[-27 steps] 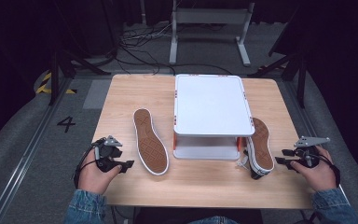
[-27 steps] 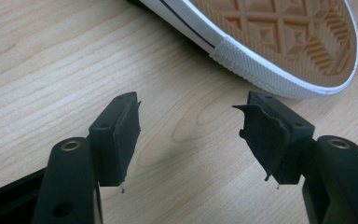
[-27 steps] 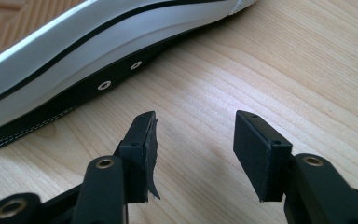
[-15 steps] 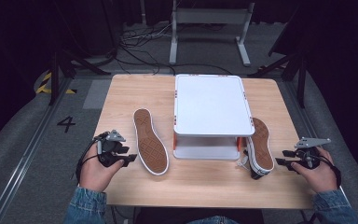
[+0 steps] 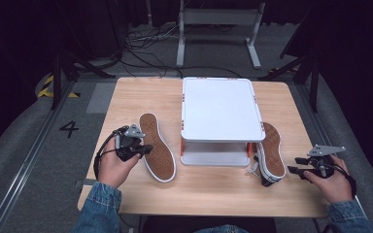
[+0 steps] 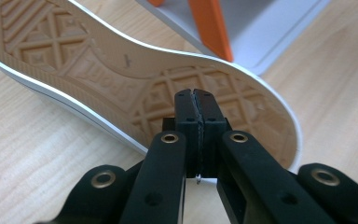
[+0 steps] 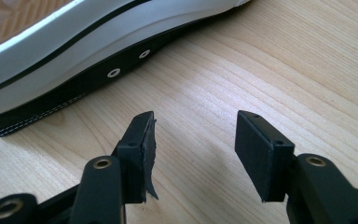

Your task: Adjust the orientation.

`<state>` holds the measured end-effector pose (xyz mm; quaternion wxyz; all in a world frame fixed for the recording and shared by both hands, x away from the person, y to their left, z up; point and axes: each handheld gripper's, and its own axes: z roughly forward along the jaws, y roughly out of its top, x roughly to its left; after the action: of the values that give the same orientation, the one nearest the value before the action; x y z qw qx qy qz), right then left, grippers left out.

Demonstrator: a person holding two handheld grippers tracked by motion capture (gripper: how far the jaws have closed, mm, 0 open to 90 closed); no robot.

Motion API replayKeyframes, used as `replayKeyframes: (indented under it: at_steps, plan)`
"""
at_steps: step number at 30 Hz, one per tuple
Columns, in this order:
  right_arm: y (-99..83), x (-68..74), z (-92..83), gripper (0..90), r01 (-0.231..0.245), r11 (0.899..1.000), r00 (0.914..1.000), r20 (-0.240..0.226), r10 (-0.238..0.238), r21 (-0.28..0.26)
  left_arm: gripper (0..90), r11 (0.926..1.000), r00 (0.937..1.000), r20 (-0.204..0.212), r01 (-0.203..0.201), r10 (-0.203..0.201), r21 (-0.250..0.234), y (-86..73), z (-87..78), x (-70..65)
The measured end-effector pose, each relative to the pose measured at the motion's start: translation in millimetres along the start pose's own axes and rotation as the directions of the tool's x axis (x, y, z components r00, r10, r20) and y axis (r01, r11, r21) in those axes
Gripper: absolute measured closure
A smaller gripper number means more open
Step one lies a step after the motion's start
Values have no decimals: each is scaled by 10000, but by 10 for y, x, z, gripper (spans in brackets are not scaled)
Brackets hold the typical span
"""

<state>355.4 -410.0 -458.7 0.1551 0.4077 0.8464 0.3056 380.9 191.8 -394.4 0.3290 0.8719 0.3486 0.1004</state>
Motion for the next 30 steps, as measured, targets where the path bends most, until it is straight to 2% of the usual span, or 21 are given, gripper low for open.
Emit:
replayKeyframes:
  at_steps: [3, 6, 8, 10, 13, 14, 17, 18, 20, 24, 26, 28, 30]
  plan:
    - [3, 7, 6, 492, 35, 10000, 10000, -11, -35, -16, 896, 10000, 9999, -149, 22, -24, -89, -11, 53, 55]
    - [6, 7, 6, 489, 42, 10000, 10000, -17, -42, -31, 896, 9999, 9995, -290, 150, -150, 17, -28, 105, 113]
    - [6, 5, 9, 488, 47, 10000, 10000, -6, -47, -42, 897, 9991, 9992, -337, 231, -219, 357, -37, 130, 133]
    - [3, 6, 23, 487, 62, 10000, 10000, -48, -62, 2, 897, 9984, 9985, -351, 427, -414, 360, -45, 134, 144]
    - [-3, 12, 45, 487, 50, 9999, 9999, -94, -48, 147, 898, 9975, 9982, -417, 442, -420, 552, -62, 131, 149]
    - [-4, 14, 47, 487, 54, 9999, 9999, -98, -52, 162, 897, 9963, 9977, -536, 460, -422, 727, -79, 134, 153]
    - [-4, 13, 41, 486, 61, 9999, 9999, -92, -59, 116, 896, 9881, 9955, -949, 195, -50, 1527, -118, 164, 163]
    - [-3, 12, 41, 484, 54, 9999, 10000, -79, -53, 142, 896, 9829, 9921, -1255, 137, 96, 1834, -144, 174, 166]
    - [-1, 10, 49, 483, 65, 9999, 9999, -82, -64, 155, 895, 9831, 9919, -1271, 281, -50, 1810, -182, 171, 189]
    - [15, 14, 63, 482, 152, 9997, 9999, -75, -151, 170, 885, 9871, 9934, -956, 767, -635, 1407, -297, 150, 277]
    - [24, 13, 65, 482, 165, 9997, 9998, -73, -164, 183, 869, 9857, 9910, -1080, 936, -787, 1402, -326, 142, 294]
    - [32, 3, 70, 482, 201, 9997, 9998, -66, -200, 144, 828, 9847, 9888, -1213, 1041, -874, 1396, -341, 127, 299]
    - [37, -3, 66, 480, 157, 9998, 9999, -62, -156, 138, 784, 9868, 9883, -1064, 1205, -1090, 1079, -345, 67, 320]
